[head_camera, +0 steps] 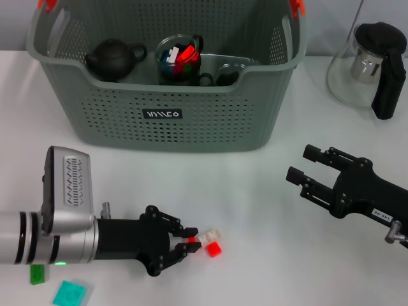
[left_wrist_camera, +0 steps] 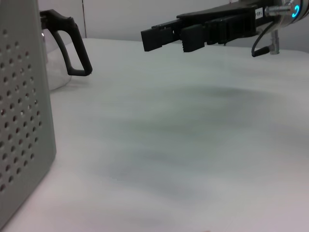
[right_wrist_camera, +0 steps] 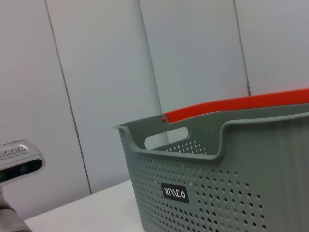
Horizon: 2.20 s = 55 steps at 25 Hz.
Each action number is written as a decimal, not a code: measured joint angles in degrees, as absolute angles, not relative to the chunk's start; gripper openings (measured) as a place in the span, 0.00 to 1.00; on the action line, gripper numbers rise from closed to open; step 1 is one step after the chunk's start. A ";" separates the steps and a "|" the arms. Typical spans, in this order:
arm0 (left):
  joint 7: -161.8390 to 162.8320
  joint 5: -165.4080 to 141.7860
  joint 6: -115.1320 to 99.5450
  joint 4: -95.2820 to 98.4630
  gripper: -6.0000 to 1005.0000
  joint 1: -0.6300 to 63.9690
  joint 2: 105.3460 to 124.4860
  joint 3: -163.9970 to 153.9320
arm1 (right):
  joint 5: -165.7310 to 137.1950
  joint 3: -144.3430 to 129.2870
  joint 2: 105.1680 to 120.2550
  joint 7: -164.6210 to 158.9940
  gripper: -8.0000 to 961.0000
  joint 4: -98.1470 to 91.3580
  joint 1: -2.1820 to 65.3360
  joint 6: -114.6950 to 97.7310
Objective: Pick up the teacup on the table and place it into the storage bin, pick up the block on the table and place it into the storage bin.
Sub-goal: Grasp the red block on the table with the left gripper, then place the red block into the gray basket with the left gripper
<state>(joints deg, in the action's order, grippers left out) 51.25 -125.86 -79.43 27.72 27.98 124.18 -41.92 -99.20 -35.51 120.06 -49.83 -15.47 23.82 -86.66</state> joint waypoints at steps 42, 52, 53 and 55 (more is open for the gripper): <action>85.23 -118.32 -51.64 45.97 0.19 49.00 118.77 -55.96 | -99.15 -35.63 120.23 -49.84 0.67 -15.37 24.73 -87.54; 87.48 -125.91 -41.63 45.91 0.19 49.17 122.84 -58.35 | -99.14 -35.50 120.15 -49.83 0.67 -15.38 24.42 -87.54; 87.55 -125.97 -41.53 46.08 0.19 49.14 122.99 -58.35 | -99.14 -35.50 120.15 -49.83 0.67 -15.38 24.39 -87.54; 88.03 -125.84 -41.55 47.07 0.20 48.98 123.54 -58.10 | -99.14 -35.50 120.14 -49.83 0.67 -15.38 24.36 -87.54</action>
<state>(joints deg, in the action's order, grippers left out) 88.03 -125.84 -41.55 47.07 48.98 123.54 -58.10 -99.14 -35.50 120.14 -49.83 -15.38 24.36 -87.54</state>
